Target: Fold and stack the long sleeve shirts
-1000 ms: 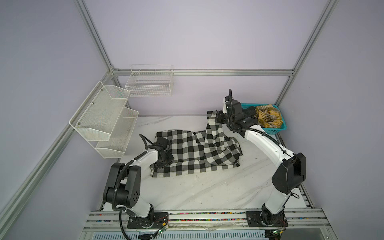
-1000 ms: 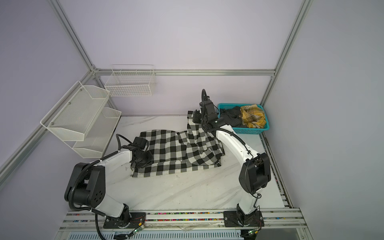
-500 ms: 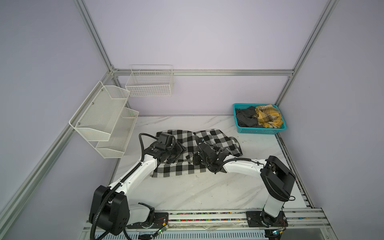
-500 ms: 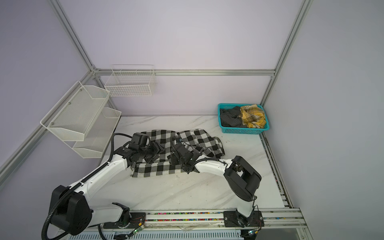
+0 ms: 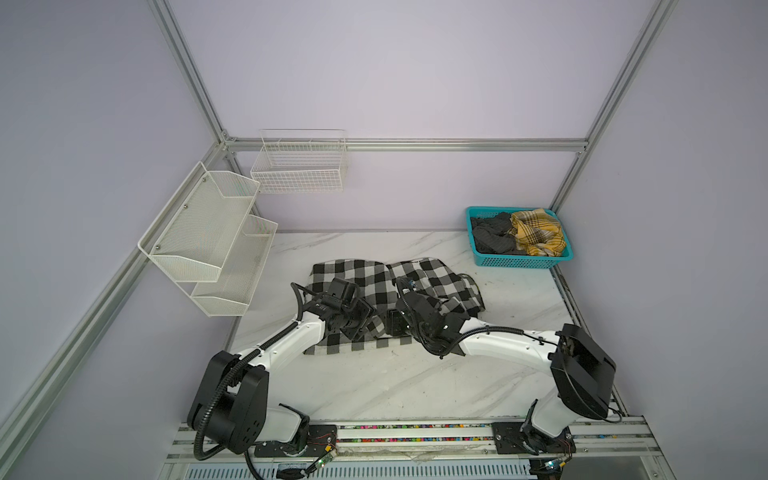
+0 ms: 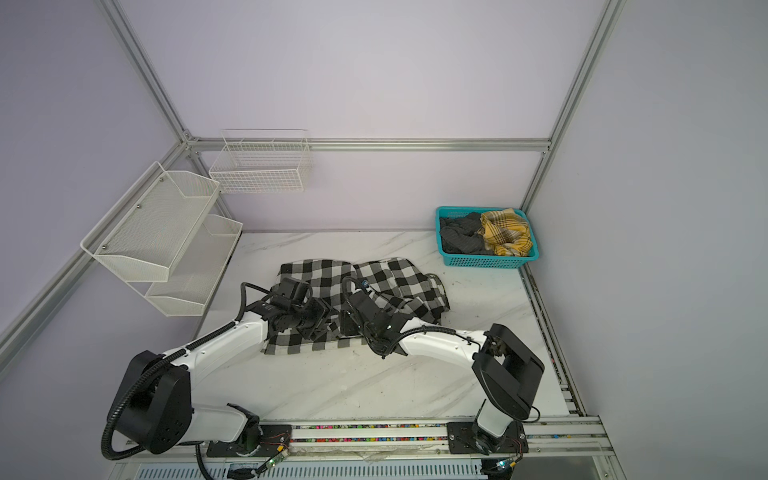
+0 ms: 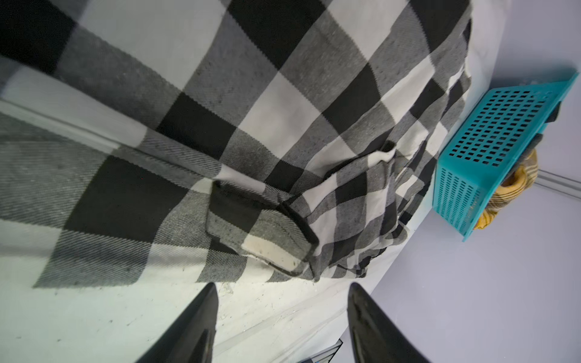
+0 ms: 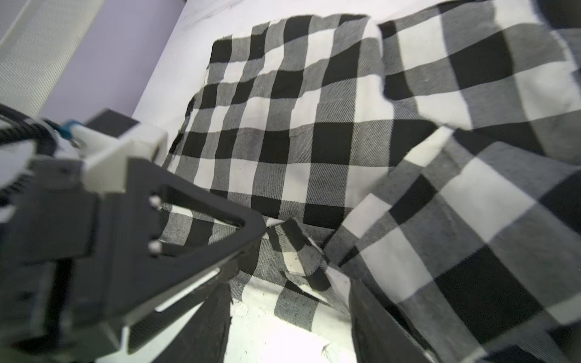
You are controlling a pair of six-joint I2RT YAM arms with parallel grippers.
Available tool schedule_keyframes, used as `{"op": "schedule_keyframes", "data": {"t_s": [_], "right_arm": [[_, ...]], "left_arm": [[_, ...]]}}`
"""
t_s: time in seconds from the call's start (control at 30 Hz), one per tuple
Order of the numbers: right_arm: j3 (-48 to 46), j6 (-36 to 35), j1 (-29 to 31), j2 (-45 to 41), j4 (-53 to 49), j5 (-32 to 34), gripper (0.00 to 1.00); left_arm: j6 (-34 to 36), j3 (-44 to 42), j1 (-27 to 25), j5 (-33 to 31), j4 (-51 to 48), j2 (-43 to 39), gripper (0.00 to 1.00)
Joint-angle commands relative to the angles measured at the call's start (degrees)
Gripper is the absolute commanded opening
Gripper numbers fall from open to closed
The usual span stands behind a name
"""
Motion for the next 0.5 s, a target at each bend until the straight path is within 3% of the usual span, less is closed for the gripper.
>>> {"op": "schedule_keyframes", "data": {"t_s": [0.0, 0.27, 0.47], "right_arm": [[0.7, 3.8, -2.1, -4.2, -9.1, 3.0, 0.6], [-1.4, 6.3, -11.8, -8.2, -16.3, -10.1, 0.45], [-0.8, 5.9, -12.9, -7.4, -20.3, -11.5, 0.45]], "left_arm": [[-2.4, -3.0, -1.8, 0.8, 0.3, -0.5, 0.66], [-2.3, 1.9, -2.4, -1.4, -1.0, 3.4, 0.67], [2.2, 11.7, -4.1, -4.6, -9.2, 10.3, 0.68]]}}
